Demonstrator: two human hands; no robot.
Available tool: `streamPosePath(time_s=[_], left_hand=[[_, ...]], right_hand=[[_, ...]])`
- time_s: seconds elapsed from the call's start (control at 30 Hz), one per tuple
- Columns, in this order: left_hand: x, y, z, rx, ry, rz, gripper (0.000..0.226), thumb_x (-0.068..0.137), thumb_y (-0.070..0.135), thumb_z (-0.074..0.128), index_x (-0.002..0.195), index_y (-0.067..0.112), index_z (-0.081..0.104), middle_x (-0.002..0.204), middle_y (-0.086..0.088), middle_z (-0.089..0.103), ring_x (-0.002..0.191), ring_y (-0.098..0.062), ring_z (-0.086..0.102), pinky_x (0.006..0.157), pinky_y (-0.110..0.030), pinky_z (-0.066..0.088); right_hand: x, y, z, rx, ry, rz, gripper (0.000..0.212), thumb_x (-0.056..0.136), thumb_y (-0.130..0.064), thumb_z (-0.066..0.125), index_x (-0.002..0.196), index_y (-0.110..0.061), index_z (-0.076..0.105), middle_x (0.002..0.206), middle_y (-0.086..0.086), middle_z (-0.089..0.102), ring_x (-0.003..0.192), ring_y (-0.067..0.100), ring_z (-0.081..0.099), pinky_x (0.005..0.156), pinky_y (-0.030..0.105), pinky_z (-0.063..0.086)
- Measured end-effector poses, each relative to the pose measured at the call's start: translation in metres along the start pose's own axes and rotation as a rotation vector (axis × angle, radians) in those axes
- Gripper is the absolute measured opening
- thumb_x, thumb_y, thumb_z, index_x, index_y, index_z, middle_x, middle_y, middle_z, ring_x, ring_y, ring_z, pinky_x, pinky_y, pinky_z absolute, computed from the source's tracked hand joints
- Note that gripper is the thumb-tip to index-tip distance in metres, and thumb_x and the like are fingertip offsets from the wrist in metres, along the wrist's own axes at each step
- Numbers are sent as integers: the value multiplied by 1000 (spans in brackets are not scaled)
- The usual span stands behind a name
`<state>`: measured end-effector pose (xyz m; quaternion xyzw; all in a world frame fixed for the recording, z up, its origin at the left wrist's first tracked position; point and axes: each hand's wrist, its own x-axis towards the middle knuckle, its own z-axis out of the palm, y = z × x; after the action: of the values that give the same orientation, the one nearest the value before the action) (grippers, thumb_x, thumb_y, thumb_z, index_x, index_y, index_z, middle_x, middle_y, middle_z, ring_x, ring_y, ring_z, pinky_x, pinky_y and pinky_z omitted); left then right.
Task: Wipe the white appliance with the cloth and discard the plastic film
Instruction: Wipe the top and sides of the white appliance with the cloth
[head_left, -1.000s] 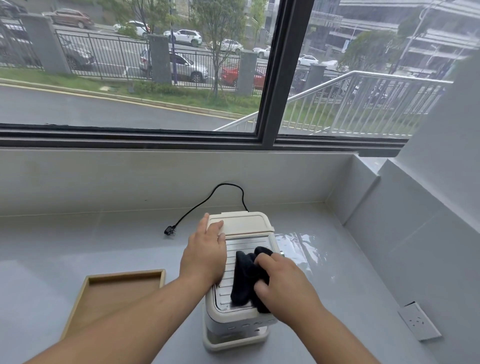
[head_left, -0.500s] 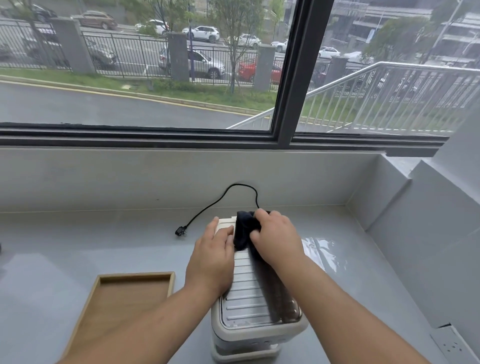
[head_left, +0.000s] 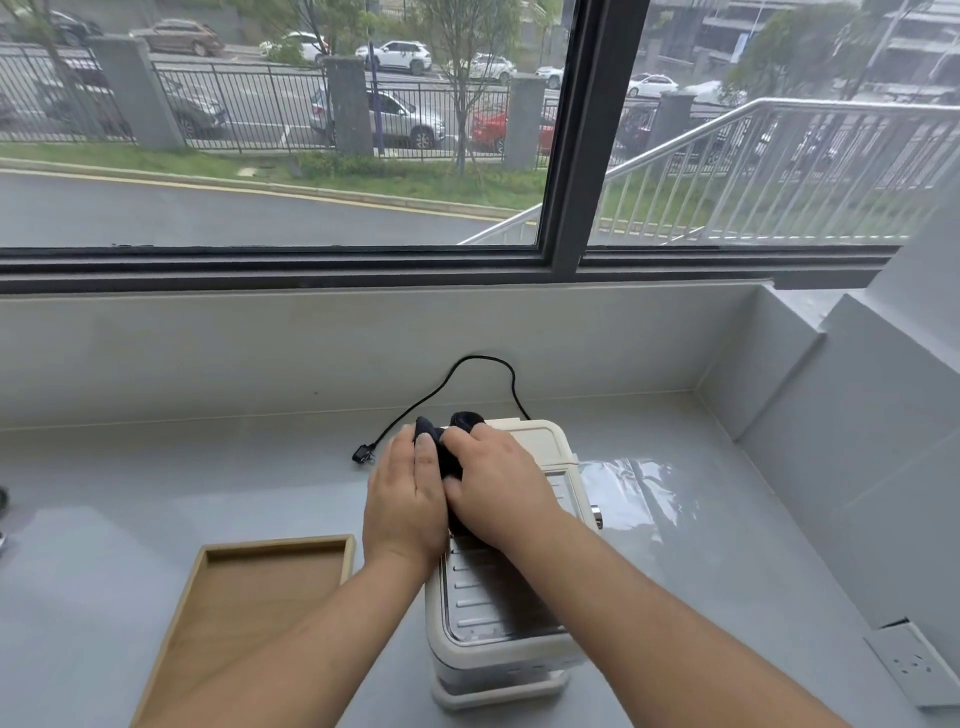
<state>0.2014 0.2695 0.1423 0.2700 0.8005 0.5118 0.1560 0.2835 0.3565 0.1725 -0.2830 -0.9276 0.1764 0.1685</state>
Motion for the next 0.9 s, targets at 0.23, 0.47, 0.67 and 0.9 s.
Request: streamPosePath(time_s=[0.23,0.47,0.67,0.9], left_hand=[[2,11,-8,-47,-51,105,50,99,53,27,78,23,60,85,11,62,89,0,58,85,-40,43],[-2,26,-1,168,-140,39,45,99,56,33,115,27,64,128,2,63,127,-24,51,102,-41,40],[-13,17,5,484,-224,120,54,104,43,45,155,27,45,174,-8,18,150,-34,30,117,-47,32],[-13,16,6,490,-213,115,55,103,40,46,156,26,45,174,-8,16,152,-31,27,121,-45,30]], right_hand=[[-59,-8,-23,10,-141,-43,11,83,-30,54,92,-24,50,83,-4,44,85,26,49,70,38,40],[-128,-4,-44,8,-216,-7,21,79,-39,48,97,-28,51,87,-8,44,84,15,42,69,33,35],[-143,19,-60,0,-133,140,24,77,-36,51,100,-29,56,90,-8,51,88,12,47,71,31,44],[-112,46,-61,0,-47,304,18,82,-30,52,99,-30,55,91,-6,53,88,19,52,71,33,44]])
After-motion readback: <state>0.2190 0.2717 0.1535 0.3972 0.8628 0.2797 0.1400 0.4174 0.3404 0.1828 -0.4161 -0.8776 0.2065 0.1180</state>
